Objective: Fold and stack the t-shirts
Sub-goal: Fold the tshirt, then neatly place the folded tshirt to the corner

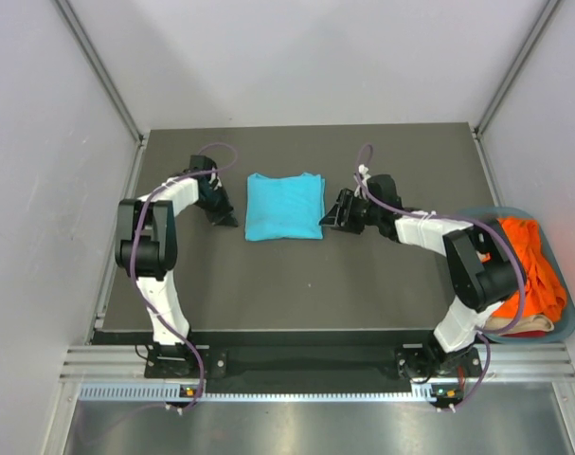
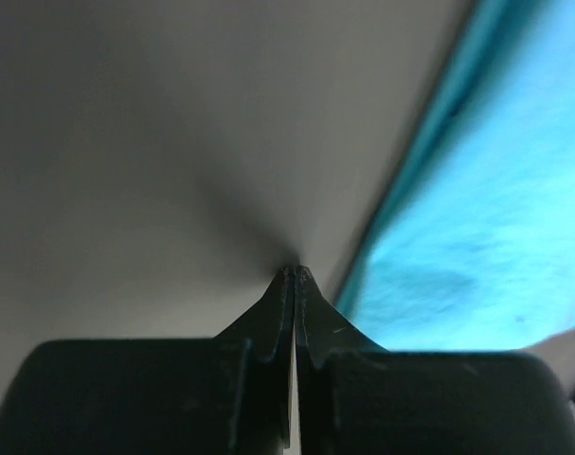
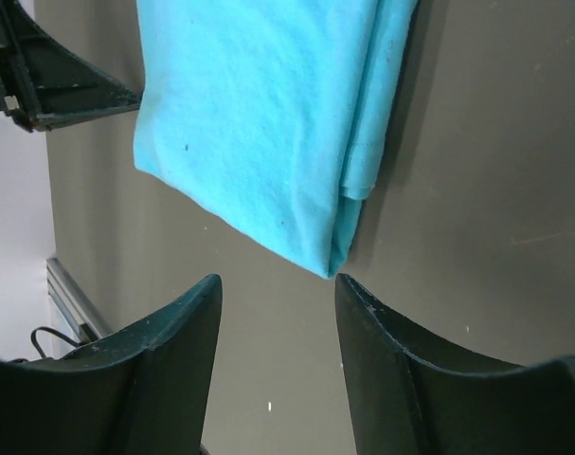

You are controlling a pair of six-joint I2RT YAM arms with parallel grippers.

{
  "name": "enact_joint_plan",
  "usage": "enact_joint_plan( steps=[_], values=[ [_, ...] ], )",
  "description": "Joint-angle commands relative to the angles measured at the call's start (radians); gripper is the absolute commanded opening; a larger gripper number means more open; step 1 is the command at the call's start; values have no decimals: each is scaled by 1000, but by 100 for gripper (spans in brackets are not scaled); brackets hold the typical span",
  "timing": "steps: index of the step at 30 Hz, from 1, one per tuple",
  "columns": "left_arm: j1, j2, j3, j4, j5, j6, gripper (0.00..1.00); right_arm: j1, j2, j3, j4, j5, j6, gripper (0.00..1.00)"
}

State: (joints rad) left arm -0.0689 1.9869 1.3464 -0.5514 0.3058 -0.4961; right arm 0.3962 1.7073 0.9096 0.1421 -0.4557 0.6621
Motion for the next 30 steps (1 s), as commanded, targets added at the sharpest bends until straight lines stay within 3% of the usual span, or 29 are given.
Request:
enact_joint_plan(
  steps=[1,5,6,7,10,13,30],
  values=[
    [23,-74,17,-140,-157,37,0,-5,-51,-20,-6,5,-19,52],
    [34,-117,4,-173,-217,39,0,-7,-63,-32,-9,-1,-27,52],
    [34,-128,-1,-159,-206,39,0,-7,-63,-32,-10,-3,-30,52],
    [34,-152,-12,-135,-109,47,0,-7,-64,-35,-10,-5,-32,52],
    [34,-194,-61,36,77,21,33,-7,-77,-46,-9,-3,-38,52],
    [32,-185,-75,157,139,8,41,-11,-97,-49,-22,-5,-50,52],
    [14,76,33,309,207,14,44,-26,-94,3,-91,40,-90,53]
  ],
)
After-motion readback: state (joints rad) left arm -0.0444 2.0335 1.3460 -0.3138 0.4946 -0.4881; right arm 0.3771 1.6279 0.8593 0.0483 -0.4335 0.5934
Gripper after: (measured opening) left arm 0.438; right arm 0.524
